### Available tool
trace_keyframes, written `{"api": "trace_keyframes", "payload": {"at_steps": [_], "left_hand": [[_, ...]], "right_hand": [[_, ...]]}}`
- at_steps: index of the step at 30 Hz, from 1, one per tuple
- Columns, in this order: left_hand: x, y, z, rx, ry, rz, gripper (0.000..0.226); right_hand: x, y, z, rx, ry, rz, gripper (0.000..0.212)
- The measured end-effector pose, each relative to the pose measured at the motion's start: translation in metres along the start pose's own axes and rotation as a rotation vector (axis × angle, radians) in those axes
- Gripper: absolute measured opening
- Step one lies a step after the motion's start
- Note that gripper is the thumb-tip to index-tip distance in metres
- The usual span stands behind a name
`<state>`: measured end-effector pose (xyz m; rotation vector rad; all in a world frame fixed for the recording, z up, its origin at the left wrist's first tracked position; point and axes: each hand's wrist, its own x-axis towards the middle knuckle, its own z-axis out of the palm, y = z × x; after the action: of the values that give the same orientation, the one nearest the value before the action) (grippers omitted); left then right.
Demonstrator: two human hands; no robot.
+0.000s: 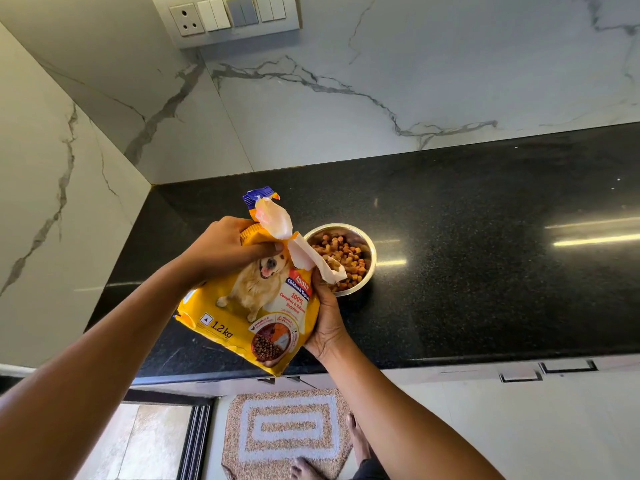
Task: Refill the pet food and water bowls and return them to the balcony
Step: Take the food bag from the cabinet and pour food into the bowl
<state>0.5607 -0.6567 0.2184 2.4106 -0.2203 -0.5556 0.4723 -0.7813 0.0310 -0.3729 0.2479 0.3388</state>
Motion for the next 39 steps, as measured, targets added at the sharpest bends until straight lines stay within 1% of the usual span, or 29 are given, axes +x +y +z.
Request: {"api": "trace_keyframes", "payload": {"at_steps": [4,8,10,11,14,15,16,17,20,21,23,25,28,29,30,32,33,34,36,37,38,39], "left_hand": [[0.001,0.0,0.001,-0.006,-0.005,0.005,0.032],[-0.002,-0.004,0.001,-0.039,-0.003,0.026,0.02],[-0.004,-0.008,0.001,-0.062,0.004,0.029,0.022],[-0.005,-0.01,0.001,-0.081,0.005,0.028,0.03],[-0.012,-0.018,-0.002,-0.13,0.021,0.022,0.08],[-0.014,-0.022,-0.002,-0.144,0.029,0.026,0.086],[-0.016,-0.027,-0.002,-0.163,0.037,0.031,0.084],[-0.018,-0.03,-0.001,-0.19,0.048,0.03,0.077],[-0.023,-0.04,0.004,-0.269,0.086,0.02,0.059],[-0.027,-0.042,0.006,-0.29,0.099,0.015,0.057],[-0.035,-0.046,0.009,-0.339,0.116,0.02,0.061],[-0.044,-0.047,0.013,-0.401,0.123,0.044,0.068],[-0.055,-0.053,0.02,-0.513,0.132,0.059,0.087],[-0.059,-0.055,0.023,-0.557,0.139,0.065,0.088],[-0.063,-0.057,0.028,-0.601,0.14,0.087,0.085],[-0.069,-0.063,0.042,-0.662,0.117,0.137,0.062],[-0.07,-0.066,0.049,-0.687,0.109,0.151,0.052],[-0.07,-0.071,0.058,-0.7,0.101,0.174,0.049],[-0.067,-0.084,0.077,-0.714,0.095,0.201,0.055],[-0.066,-0.085,0.085,-0.71,0.091,0.221,0.056],[-0.064,-0.087,0.094,-0.7,0.094,0.241,0.054],[-0.063,-0.083,0.102,-0.689,0.099,0.259,0.05]], "right_hand": [[0.0,-0.001,-0.001,-0.032,0.009,0.002,0.062],[0.0,-0.003,-0.002,-0.091,0.02,-0.006,0.066],[0.0,-0.005,-0.001,-0.11,0.037,0.01,0.07],[0.0,-0.006,-0.002,-0.118,0.044,0.022,0.071],[-0.001,-0.009,0.0,-0.126,0.064,0.041,0.067],[-0.002,-0.011,0.001,-0.132,0.053,0.045,0.063],[-0.003,-0.013,0.004,-0.147,0.035,0.043,0.059],[-0.004,-0.016,0.007,-0.17,0.016,0.035,0.059],[-0.007,-0.023,0.01,-0.24,0.019,0.022,0.065],[-0.008,-0.025,0.012,-0.253,0.023,0.023,0.062],[-0.008,-0.031,0.013,-0.266,0.011,0.04,0.05],[-0.011,-0.039,0.015,-0.294,0.023,0.048,0.048],[-0.02,-0.051,0.019,-0.39,0.002,0.048,0.047],[-0.024,-0.055,0.02,-0.437,-0.001,0.054,0.046],[-0.028,-0.06,0.019,-0.493,0.005,0.049,0.052],[-0.037,-0.067,0.018,-0.573,0.019,-0.003,0.085],[-0.043,-0.072,0.018,-0.619,0.033,-0.022,0.097],[-0.049,-0.076,0.015,-0.667,0.044,-0.064,0.095],[-0.063,-0.085,0.011,-0.734,0.037,-0.17,0.06],[-0.072,-0.089,0.01,-0.761,0.033,-0.207,0.052],[-0.08,-0.093,0.008,-0.794,0.028,-0.235,0.055],[-0.087,-0.097,0.007,-0.831,0.024,-0.254,0.065]]}}
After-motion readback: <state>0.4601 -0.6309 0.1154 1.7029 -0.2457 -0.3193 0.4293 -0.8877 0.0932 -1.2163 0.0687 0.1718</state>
